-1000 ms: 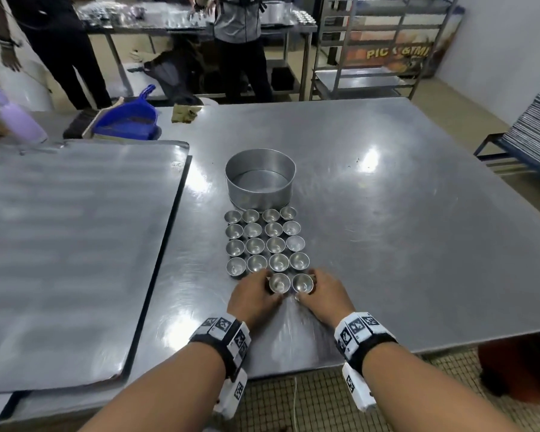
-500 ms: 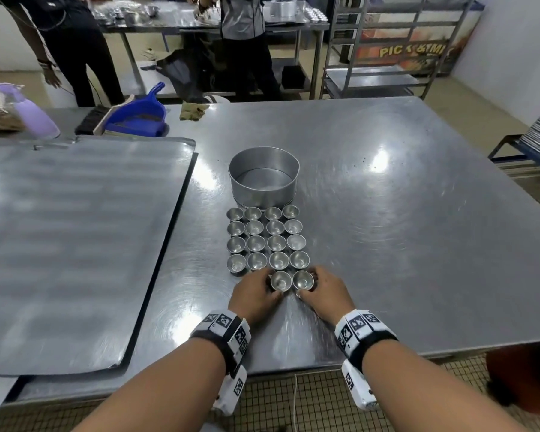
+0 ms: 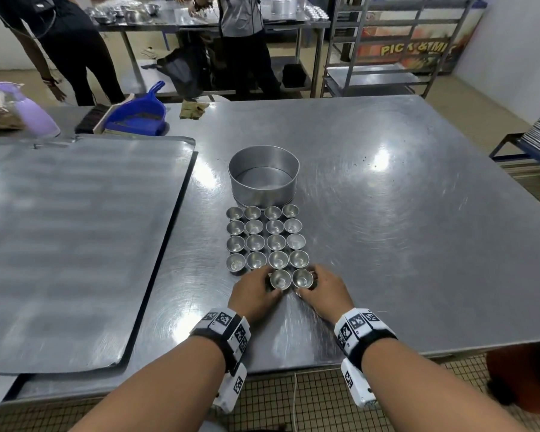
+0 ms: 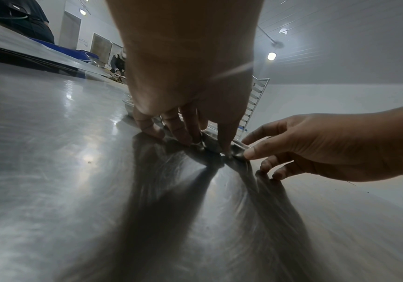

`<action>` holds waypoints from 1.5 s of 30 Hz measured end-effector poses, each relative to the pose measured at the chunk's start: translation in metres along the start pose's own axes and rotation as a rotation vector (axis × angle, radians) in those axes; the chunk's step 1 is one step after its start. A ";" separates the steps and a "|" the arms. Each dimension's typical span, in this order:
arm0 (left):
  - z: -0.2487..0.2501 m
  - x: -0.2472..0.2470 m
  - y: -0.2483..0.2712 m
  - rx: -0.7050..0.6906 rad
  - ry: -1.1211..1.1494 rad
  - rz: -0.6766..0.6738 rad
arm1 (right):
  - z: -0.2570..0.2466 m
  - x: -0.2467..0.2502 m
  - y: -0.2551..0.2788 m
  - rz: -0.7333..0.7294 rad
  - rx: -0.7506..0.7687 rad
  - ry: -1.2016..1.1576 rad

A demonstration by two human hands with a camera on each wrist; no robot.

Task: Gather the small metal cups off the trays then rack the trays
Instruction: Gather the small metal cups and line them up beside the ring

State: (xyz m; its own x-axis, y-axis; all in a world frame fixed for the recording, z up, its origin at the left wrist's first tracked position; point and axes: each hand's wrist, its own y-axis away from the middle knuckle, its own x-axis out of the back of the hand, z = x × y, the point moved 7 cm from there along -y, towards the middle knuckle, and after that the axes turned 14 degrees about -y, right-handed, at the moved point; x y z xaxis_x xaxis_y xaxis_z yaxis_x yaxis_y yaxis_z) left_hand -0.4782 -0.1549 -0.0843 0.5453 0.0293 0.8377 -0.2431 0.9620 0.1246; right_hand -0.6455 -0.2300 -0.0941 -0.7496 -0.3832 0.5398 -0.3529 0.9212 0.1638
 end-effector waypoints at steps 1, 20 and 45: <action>0.000 0.000 0.000 0.000 0.001 0.000 | 0.001 0.000 0.000 0.000 -0.001 0.000; -0.008 -0.005 -0.002 0.009 -0.016 0.015 | 0.002 -0.001 0.004 0.025 -0.035 -0.058; -0.310 0.294 0.097 0.372 -0.109 0.334 | -0.328 -0.304 -0.028 -0.204 0.388 -0.049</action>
State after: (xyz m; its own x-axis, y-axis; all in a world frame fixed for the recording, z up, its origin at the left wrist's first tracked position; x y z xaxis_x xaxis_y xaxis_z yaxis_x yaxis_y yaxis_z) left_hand -0.0930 0.0309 0.0091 0.3072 0.2712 0.9122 -0.6699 0.7424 0.0049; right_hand -0.2239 -0.1167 0.0081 -0.6652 -0.5661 0.4869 -0.6738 0.7361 -0.0647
